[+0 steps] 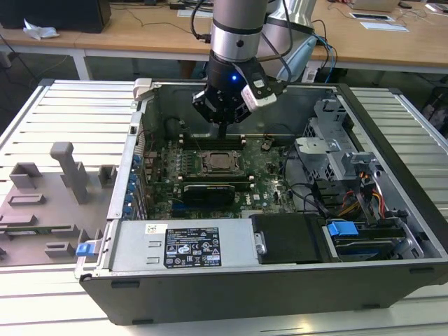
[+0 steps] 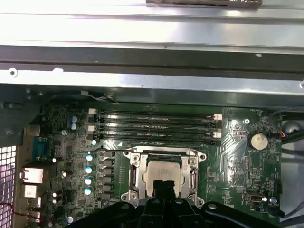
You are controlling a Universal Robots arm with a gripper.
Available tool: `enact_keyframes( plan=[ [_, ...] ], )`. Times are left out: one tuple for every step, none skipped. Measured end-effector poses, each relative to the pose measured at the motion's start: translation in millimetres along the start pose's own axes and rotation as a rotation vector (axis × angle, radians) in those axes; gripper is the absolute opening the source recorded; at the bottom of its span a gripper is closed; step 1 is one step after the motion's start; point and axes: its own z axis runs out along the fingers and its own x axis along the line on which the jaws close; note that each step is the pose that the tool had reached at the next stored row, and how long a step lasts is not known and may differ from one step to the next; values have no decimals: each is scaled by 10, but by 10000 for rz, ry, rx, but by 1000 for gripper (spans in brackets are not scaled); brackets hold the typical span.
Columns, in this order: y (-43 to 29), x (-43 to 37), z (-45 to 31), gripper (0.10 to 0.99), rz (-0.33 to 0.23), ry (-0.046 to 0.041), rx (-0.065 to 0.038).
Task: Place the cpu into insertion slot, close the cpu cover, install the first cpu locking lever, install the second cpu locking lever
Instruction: 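Install the first cpu locking lever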
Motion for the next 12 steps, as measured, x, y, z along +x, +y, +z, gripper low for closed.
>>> enact_keyframes(
  plan=[
    [1, 19, 3, 106, 8, -1, 1],
    [4, 93, 10, 106, 6, -8, 0],
    [6, 139, 13, 106, 9, -11, 0],
    [7, 168, 15, 106, 9, -13, 1],
    [8, 216, 18, 106, 8, -15, 0],
    [11, 275, 22, 106, 11, -17, 1],
    [12, 315, 24, 106, 8, -19, 1],
    [13, 345, 26, 106, 8, -20, 2],
    [15, 378, 28, 106, 11, -21, 1],
    [16, 407, 30, 106, 9, -23, 0],
    [17, 437, 33, 106, 8, -24, 1],
    [18, 462, 36, 106, 10, -25, 1]
  ],
)
